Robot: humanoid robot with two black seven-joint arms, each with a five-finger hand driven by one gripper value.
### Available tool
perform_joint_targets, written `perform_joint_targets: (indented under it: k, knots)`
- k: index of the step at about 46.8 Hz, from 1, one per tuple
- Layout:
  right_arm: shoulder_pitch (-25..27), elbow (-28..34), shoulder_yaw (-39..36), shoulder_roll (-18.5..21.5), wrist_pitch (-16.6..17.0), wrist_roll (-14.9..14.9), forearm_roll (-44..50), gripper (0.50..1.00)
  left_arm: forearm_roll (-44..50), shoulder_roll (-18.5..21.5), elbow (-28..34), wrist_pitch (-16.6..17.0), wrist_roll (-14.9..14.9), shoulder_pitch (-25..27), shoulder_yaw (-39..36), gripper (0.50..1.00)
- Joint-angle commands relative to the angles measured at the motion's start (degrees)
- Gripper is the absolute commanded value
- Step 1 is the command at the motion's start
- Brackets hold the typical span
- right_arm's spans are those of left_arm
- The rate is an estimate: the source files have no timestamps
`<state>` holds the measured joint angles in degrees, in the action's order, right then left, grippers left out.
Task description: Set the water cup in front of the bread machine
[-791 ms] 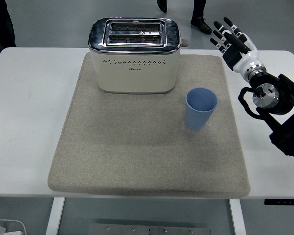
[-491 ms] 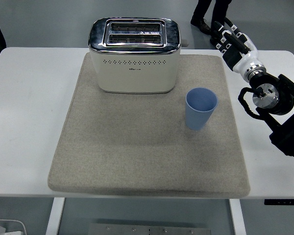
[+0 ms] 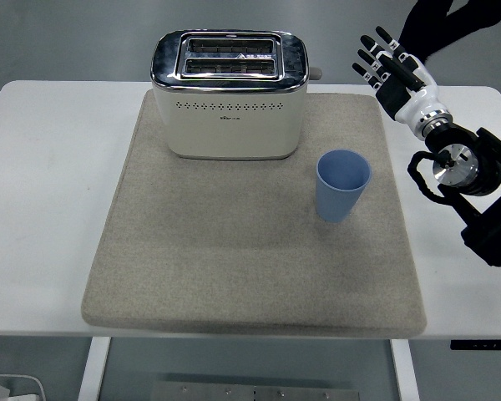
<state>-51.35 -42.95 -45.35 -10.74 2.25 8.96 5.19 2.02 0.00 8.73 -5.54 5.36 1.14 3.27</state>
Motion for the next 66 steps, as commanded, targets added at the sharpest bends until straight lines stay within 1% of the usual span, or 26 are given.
perform_joint_targets:
  k: [1,6,10,20,32,37,46,50,57,62,66]
  knots:
    - [0.3,0.1,0.0,-0.9,0.7,0.0,0.1,0.924,0.0,0.0,0.1,0.0,0.0,0.0,0.1,1.0]
    - [0.9,0.3,0.0,-2.0,0.8,0.0,0.3,0.924,0.0,0.0,0.1,0.0,0.0,0.0,0.0,1.0]
    - [1.6,0.3,0.0,-3.1,1.5,0.0,0.3,0.924,0.0,0.0,0.1,0.0,0.0,0.0,0.0,1.0]
    - [5.1,-1.0,-0.1,-7.3,6.2,0.1,0.5,0.924,0.0,0.0,0.1,0.0,0.0,0.0,0.0,1.0]
    - [10.8,-8.6,-0.1,-16.8,13.5,0.1,1.3,0.924,0.0,0.0,0.1,0.0,0.0,0.0,0.0,1.0]
    - [13.6,-12.9,-0.2,-20.5,15.2,0.3,4.0,0.924,0.0,0.0,0.1,0.0,0.0,0.0,0.0,1.0]
    - [17.9,-18.7,-0.4,-25.2,17.4,2.1,11.5,0.926,0.0,0.0,0.1,0.0,0.0,0.0,0.0,1.0]
    - [18.7,-20.2,-0.9,-26.5,18.1,2.5,14.0,0.926,0.0,0.0,0.1,0.0,0.0,0.0,0.0,1.0]
    - [19.1,-23.1,-0.4,-29.0,18.2,4.6,17.0,0.926,0.0,0.0,0.1,0.0,0.0,0.0,0.0,1.0]
    - [20.2,-24.9,-0.5,-30.3,18.1,6.4,23.8,0.924,0.0,0.0,0.1,0.0,0.0,0.0,0.0,1.0]
    - [21.5,-25.8,-0.8,-31.2,18.0,8.8,30.5,0.924,0.0,0.0,0.1,0.0,0.0,0.0,0.0,1.0]
